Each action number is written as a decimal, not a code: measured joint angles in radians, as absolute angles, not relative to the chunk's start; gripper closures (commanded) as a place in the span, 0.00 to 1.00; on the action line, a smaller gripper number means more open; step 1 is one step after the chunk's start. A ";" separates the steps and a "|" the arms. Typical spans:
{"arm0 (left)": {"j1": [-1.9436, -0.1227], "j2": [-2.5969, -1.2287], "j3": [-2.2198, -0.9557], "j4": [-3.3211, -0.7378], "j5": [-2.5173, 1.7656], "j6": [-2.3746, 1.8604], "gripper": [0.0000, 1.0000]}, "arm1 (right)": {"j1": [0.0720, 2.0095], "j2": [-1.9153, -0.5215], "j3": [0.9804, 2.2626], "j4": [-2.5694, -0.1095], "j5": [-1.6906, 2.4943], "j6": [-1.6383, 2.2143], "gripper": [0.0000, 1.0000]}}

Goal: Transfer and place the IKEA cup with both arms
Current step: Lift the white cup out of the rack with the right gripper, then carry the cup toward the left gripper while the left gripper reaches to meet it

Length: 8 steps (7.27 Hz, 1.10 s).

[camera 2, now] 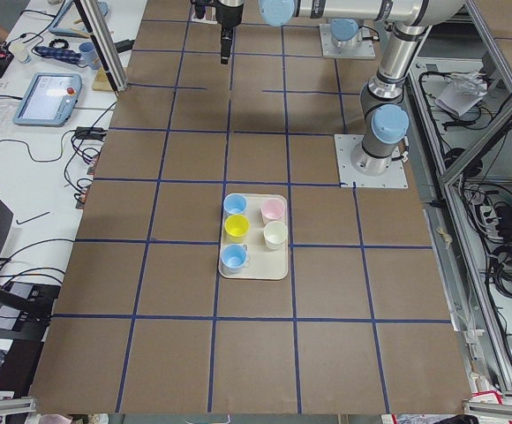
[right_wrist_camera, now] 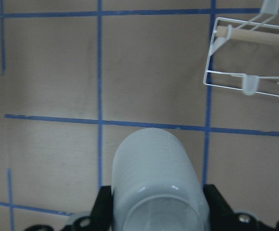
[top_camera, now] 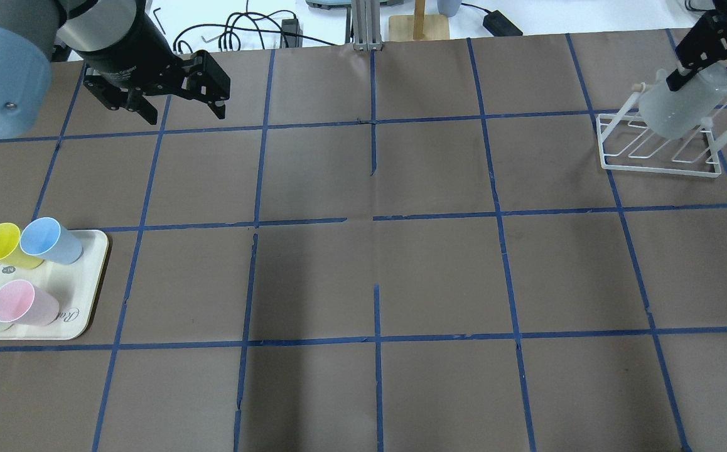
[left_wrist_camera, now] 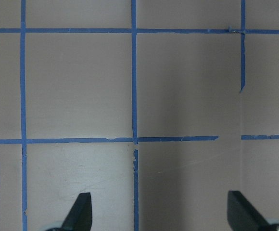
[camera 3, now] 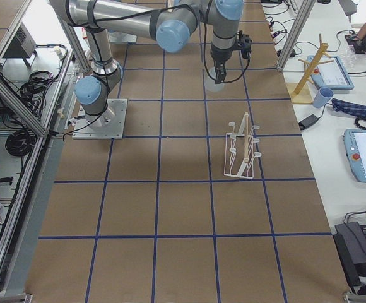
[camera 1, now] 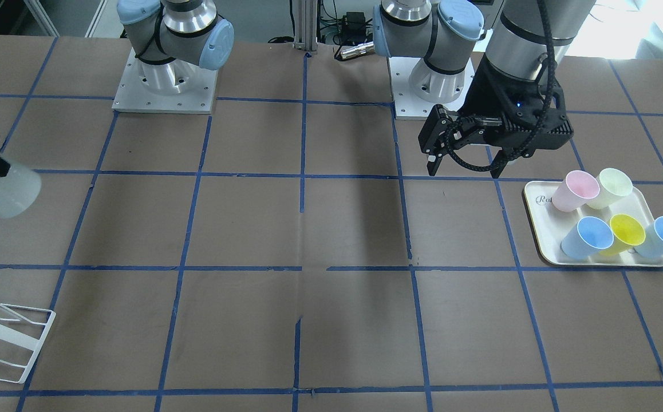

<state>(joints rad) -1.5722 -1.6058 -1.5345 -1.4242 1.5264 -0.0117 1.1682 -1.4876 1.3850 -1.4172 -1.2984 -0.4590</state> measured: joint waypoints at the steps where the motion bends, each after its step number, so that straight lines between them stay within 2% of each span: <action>1: -1.563 -1.605 -1.535 -1.427 1.519 -0.014 0.00 | 1.176 -1.523 1.390 -1.358 -1.150 -0.454 0.76; 3: -1.519 -1.600 -1.542 -1.443 1.420 -0.023 0.00 | 1.188 -1.546 1.405 -1.306 -0.935 -0.452 0.78; 5: -1.477 -1.573 -1.580 -1.459 1.130 -0.044 0.00 | 1.231 -1.547 1.459 -1.282 -0.703 -0.463 0.78; 8: -1.456 -1.552 -1.608 -1.458 0.649 -0.061 0.00 | 1.303 -1.556 1.662 -1.250 -0.382 -0.544 0.76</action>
<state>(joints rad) -1.4564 -1.5518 -1.6077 -1.4577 0.6494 -0.0613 1.3029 -1.5556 1.6624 -1.2505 -0.3819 -0.5438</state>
